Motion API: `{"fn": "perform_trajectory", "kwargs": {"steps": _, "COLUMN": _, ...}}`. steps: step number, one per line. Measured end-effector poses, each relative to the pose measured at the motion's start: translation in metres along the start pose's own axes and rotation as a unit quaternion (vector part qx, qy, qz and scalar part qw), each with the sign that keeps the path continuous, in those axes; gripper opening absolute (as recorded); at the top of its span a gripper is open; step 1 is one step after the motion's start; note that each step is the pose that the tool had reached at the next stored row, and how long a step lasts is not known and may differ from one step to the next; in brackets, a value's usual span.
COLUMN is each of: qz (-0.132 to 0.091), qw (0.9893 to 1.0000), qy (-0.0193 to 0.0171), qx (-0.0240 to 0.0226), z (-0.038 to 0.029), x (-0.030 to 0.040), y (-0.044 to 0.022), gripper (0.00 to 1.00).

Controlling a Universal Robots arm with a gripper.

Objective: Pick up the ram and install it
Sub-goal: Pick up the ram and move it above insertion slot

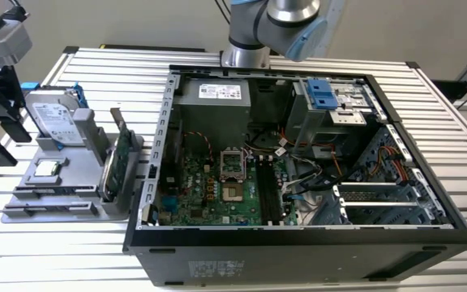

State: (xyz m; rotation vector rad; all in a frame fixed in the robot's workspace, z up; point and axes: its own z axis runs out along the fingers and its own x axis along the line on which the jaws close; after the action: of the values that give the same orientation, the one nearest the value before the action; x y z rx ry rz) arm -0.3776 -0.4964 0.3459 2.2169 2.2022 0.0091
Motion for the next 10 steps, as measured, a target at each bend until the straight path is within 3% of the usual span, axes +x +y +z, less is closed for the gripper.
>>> {"fn": "perform_trajectory", "kwargs": {"steps": 10, "qz": 0.0, "qw": 1.0, "qy": 0.0, "qx": 0.0, "z": 0.0084, "x": 0.0009, "y": -0.0002, "gripper": 1.0}}
